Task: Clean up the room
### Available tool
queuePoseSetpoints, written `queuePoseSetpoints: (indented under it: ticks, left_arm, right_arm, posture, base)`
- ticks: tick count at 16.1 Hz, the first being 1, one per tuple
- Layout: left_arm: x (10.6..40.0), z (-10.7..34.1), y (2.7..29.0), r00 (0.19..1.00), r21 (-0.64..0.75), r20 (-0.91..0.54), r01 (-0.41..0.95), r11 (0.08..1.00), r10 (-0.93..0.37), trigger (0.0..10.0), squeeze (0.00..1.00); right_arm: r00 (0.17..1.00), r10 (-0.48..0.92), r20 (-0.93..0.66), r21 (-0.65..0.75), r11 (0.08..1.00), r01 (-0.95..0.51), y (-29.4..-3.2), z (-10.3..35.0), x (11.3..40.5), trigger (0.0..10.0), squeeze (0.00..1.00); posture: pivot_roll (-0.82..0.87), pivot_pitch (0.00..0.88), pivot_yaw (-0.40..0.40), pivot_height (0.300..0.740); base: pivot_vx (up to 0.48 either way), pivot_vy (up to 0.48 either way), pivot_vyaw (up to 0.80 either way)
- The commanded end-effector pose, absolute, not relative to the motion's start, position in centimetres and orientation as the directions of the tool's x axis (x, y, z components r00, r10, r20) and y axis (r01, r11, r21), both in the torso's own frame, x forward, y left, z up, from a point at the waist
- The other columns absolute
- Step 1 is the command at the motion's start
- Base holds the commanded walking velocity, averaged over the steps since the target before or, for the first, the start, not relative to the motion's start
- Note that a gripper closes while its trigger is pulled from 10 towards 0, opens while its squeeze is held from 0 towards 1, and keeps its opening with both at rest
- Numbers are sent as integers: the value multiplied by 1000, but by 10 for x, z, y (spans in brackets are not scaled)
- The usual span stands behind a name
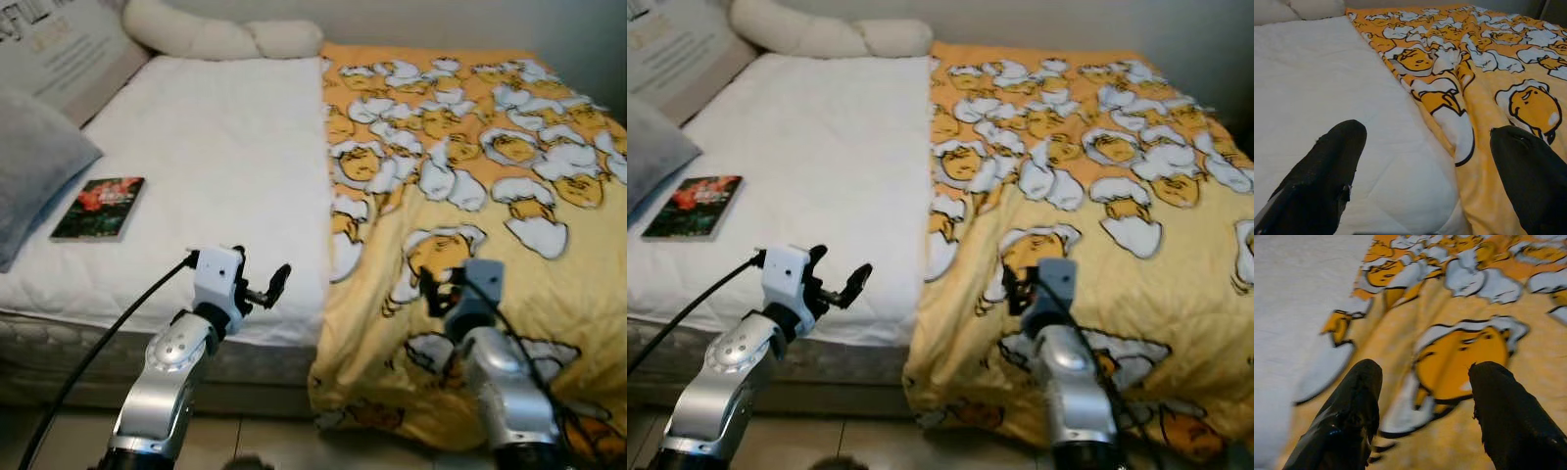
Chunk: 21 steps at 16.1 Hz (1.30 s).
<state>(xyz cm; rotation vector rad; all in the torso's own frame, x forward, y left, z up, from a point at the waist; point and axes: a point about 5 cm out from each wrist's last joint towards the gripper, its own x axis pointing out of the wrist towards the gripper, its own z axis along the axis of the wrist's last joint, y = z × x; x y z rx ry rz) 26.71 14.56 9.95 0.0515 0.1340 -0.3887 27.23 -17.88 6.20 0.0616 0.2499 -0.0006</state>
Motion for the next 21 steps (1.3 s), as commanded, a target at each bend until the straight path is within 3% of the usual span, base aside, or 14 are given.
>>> queuePoseSetpoints:
  ticks: [1,3,7,13,19,21]
  left_arm:
    - [267,99,153,930,32,-147,345,938,-337,10000,173]
    - [269,101,157,951,50,-119,292,955,-285,10000,176]
    - [270,100,156,954,54,-122,283,958,-275,10000,180]
    - [276,101,164,978,62,-101,192,979,-185,10000,180]
    - [279,99,161,978,78,-103,188,979,-180,10000,184]
    - [279,103,169,984,84,-90,163,983,-156,10000,184]
  right_arm:
    - [972,40,-231,56,998,-27,-170,64,274,10000,0]
    - [976,71,-204,-14,997,-76,-166,69,277,10000,0]
    - [975,105,-194,-7,994,-109,-165,71,279,10000,0]
    - [980,80,-182,10,997,-79,-167,72,274,10000,0]
    - [982,10,-190,7,1000,-9,-180,70,276,10000,0]
    - [982,41,-184,-22,999,-46,-169,73,280,10000,0]
  posture:
    - [67,0,-3,740]
    - [68,0,-7,740]
    - [65,0,-7,740]
    - [36,0,-8,740]
    - [48,0,-21,740]
    - [46,0,-28,740]
  base:
    - [0,0,0]
    - [0,0,0]
    - [0,-344,0]
    - [0,-359,0]
    - [0,-350,0]
    - [0,-345,0]
